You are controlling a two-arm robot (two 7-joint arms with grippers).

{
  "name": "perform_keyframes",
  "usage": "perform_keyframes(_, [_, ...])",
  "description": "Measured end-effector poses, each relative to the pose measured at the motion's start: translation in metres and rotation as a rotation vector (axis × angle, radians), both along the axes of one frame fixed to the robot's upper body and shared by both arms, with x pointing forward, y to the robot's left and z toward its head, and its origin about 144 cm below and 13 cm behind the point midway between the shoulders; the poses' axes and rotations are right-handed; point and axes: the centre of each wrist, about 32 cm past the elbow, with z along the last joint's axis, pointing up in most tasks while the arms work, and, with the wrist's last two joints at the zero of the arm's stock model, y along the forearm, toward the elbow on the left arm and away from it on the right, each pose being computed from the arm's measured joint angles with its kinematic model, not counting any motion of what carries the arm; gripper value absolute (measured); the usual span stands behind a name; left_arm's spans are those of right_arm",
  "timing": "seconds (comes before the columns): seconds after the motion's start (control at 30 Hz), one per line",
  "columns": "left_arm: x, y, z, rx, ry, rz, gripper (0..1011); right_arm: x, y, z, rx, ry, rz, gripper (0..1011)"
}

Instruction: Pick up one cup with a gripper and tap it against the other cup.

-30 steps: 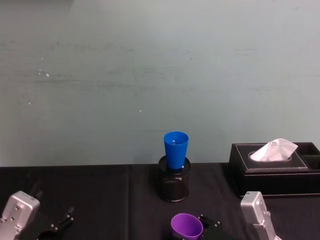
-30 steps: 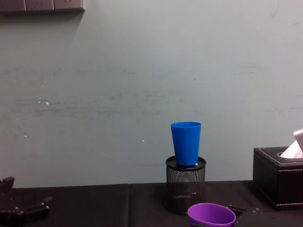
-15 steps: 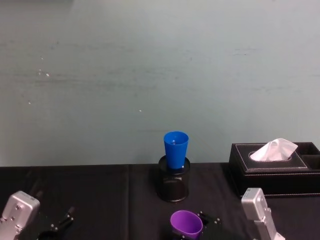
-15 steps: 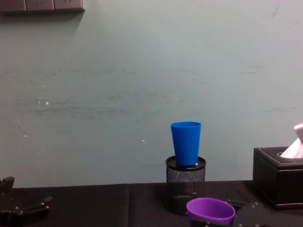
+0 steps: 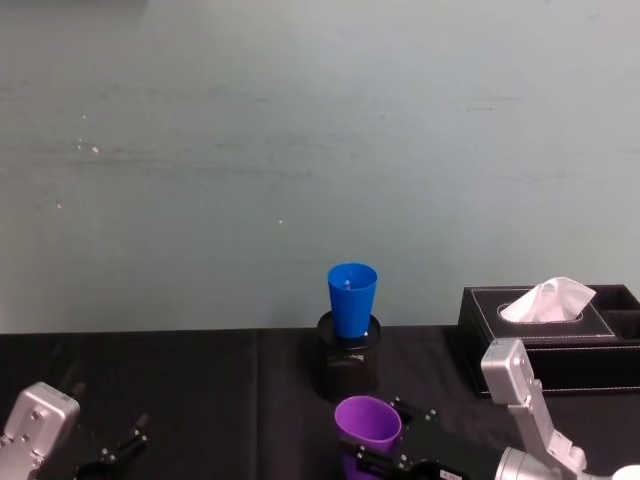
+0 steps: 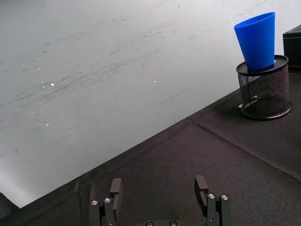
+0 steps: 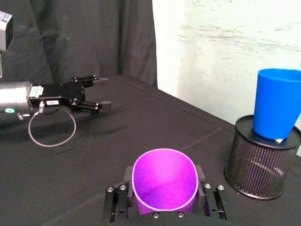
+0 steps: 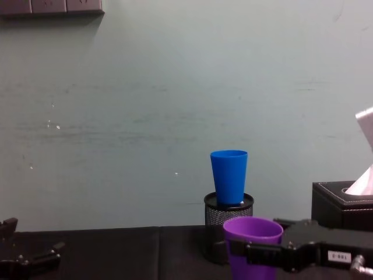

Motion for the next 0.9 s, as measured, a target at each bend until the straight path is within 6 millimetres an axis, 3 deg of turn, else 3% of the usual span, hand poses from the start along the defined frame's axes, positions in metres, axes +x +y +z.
perform_keyframes(0.63, [0.000,0.000,0.000,0.000,0.000,0.000,1000,0.012,0.004,0.063,-0.011,0.004,0.022,733])
perform_keyframes(0.9, [0.000,0.000,0.000,0.000,0.000,0.000,1000,0.017,0.006,0.080,-0.020,0.003,0.036,733])
